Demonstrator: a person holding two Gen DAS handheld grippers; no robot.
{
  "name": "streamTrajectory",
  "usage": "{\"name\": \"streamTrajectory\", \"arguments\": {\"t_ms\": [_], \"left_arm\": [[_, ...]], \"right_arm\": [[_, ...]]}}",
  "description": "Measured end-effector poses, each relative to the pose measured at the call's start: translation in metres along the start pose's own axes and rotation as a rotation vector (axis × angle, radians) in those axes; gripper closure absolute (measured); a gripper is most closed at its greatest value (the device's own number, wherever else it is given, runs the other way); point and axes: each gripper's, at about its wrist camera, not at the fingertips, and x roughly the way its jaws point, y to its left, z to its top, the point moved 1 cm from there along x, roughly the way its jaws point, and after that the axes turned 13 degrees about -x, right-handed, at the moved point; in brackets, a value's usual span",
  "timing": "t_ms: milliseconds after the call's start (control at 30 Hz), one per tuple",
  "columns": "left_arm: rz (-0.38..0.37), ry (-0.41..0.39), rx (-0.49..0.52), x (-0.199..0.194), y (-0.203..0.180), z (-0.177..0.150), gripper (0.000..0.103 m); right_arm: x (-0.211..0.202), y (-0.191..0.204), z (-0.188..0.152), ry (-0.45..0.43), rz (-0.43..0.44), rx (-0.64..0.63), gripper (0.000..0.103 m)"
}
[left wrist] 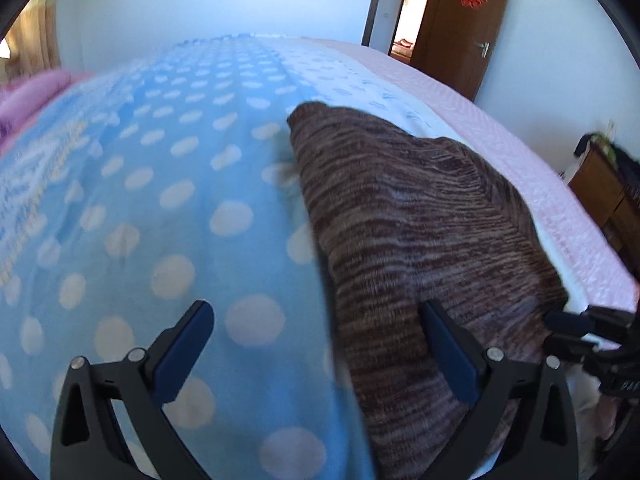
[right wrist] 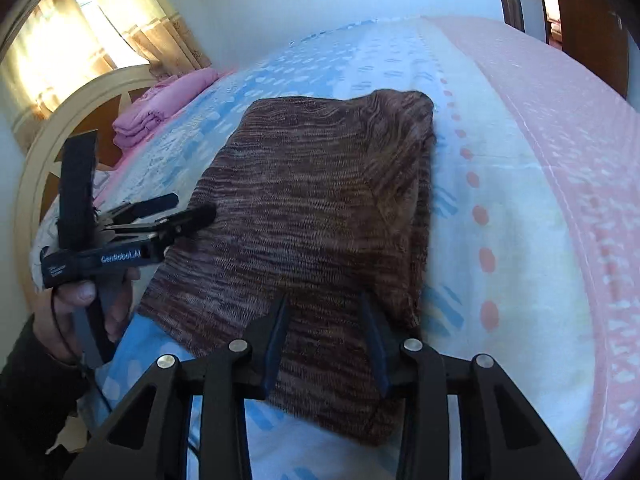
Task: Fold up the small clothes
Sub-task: 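Close the right tool on the sweater edge while the left tool grasps beside it, then lift the folded brown sweater with both tools and carry it across the bed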
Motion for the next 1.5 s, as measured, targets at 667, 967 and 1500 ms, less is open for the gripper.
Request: {"name": "streamTrajectory", "arguments": {"t_ms": [667, 967, 1500], "left_arm": [[-0.079, 0.052, 0.091, -0.001, -0.026, -0.021, 0.001], [-0.087, 0.047, 0.113, -0.002, -0.03, -0.025, 0.006], [-0.083, 0.018, 0.142, -0.024, -0.044, -0.038, 0.066]], "right_arm": [[0.044, -0.113, 0.067, -0.112, 0.111, 0.229, 0.041], [0.071, -0.127, 0.091, -0.129, 0.149, 0.258, 0.042], [0.075, -0.106, 0.096, -0.13, 0.043, 0.19, 0.08]]}}
